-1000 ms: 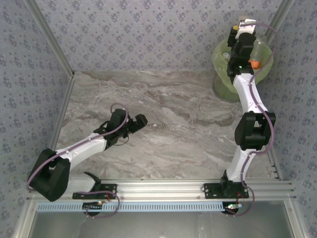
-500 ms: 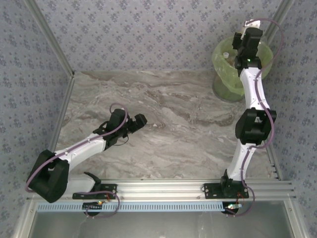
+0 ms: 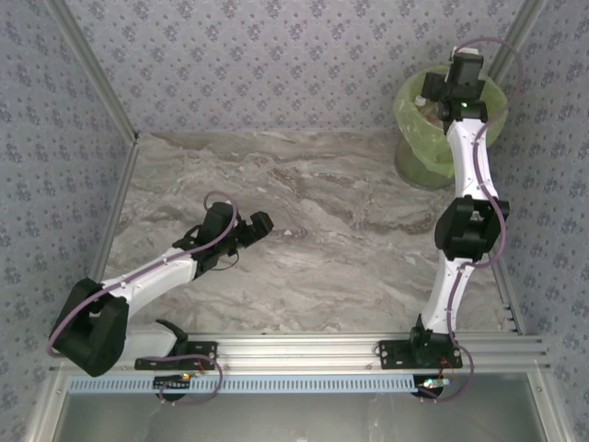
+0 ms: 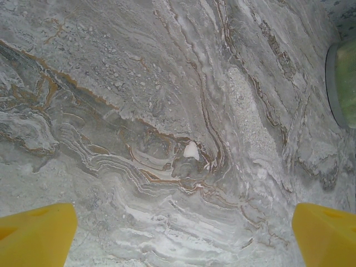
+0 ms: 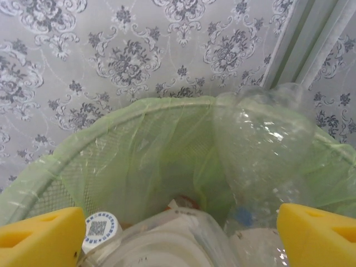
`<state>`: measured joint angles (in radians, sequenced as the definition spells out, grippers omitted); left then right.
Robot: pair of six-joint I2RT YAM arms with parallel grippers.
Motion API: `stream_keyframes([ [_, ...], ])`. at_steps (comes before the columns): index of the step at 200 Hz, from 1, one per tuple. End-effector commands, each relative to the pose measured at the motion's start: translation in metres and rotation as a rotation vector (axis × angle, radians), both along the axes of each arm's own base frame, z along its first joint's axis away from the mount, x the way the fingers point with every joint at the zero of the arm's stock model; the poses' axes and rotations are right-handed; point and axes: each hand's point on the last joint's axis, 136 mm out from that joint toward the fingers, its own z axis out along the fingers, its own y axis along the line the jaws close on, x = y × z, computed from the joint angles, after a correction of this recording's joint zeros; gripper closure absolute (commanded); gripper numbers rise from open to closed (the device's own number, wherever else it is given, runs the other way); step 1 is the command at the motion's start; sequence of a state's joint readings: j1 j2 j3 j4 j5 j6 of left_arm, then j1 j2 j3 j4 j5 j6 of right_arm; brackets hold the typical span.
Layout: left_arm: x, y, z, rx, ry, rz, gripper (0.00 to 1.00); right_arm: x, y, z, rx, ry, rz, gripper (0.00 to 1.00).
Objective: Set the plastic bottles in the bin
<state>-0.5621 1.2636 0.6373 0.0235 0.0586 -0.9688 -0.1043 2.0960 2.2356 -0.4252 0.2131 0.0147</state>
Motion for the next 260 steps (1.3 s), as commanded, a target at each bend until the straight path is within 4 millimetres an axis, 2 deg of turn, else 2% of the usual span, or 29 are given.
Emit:
stream_keyframes([
  [1,0.002,0.003,0.005,0.013,-0.026,0.005,0.01,-0.024,0.004,0.052,0.009,-0.086,0.008,0.01],
  [34,0.002,0.004,0.005,0.016,-0.028,0.003,0.01,-0.038,0.009,0.073,0.011,-0.131,0.026,0.01],
  [65,0.002,0.005,0.007,0.018,-0.038,0.005,0.01,-0.052,0.019,0.085,0.025,-0.163,0.059,0.01],
  [105,0.002,0.009,0.006,0.035,-0.041,0.010,0.01,-0.070,0.026,0.091,0.029,-0.203,0.063,0.01],
  [135,0.002,0.010,0.006,0.039,-0.044,0.010,0.01,-0.081,0.034,0.084,0.053,-0.182,0.097,0.01],
  [171,0.003,0.023,0.014,0.082,-0.077,0.039,0.01,-0.112,0.054,0.093,0.088,-0.225,0.172,0.01],
  [183,0.004,0.032,0.021,0.115,-0.098,0.055,0.01,-0.125,0.062,0.095,0.103,-0.233,0.212,0.01],
  [211,0.006,0.066,0.039,0.245,-0.156,0.116,0.01,-0.156,0.083,0.080,0.127,-0.204,0.298,0.01],
  [260,0.001,0.157,0.093,0.561,-0.303,0.360,0.01,-0.196,0.093,0.021,0.155,-0.137,0.319,0.01],
])
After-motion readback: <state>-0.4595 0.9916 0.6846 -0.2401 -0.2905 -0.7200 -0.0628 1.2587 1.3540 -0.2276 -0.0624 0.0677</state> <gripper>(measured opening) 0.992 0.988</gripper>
